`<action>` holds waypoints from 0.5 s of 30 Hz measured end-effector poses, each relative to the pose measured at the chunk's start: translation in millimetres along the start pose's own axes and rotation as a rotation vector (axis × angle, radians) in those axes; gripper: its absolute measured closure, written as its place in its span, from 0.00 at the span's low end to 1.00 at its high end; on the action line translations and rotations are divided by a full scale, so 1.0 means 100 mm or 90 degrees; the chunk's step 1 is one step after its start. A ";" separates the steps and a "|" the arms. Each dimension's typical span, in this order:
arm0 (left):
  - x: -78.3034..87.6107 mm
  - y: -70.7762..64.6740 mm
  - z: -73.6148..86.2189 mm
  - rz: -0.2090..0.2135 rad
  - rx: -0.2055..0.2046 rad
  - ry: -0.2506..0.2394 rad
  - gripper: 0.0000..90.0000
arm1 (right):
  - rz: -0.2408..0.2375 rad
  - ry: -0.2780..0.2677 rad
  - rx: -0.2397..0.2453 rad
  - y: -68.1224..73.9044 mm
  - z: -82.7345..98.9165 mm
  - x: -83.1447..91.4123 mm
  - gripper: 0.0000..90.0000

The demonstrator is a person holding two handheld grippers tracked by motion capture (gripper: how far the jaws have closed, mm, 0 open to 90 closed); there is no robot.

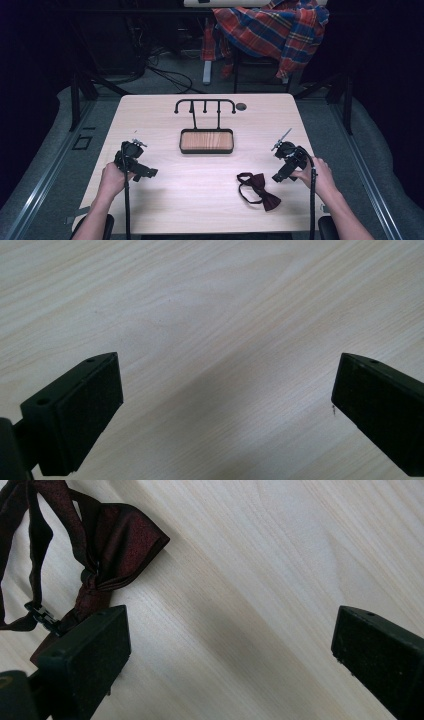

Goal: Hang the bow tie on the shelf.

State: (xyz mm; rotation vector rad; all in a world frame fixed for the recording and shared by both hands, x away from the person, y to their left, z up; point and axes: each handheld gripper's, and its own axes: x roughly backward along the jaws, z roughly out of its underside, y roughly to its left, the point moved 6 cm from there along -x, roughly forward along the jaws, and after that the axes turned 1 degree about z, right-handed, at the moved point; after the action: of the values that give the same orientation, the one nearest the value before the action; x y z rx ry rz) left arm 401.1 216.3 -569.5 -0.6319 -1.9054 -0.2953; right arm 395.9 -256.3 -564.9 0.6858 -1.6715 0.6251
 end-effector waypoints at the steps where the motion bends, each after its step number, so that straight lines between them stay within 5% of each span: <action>1: 0.00 0.00 0.00 0.000 -0.001 0.000 0.00 | -0.004 -0.029 -0.022 0.03 -0.01 -0.03 0.03; 5: 0.00 0.00 0.00 0.001 -0.001 0.000 0.00 | -0.001 -0.020 -0.003 0.02 -0.02 0.01 0.00; 15: 0.01 0.00 0.00 -0.002 0.001 -0.004 0.00 | 0.014 -0.059 0.019 0.08 -0.10 0.07 0.00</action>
State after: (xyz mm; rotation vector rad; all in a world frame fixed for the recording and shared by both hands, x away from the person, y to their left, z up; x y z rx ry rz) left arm 400.8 216.8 -568.6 -0.6298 -1.9125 -0.2949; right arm 395.8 -244.2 -556.9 0.7284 -1.7602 0.6429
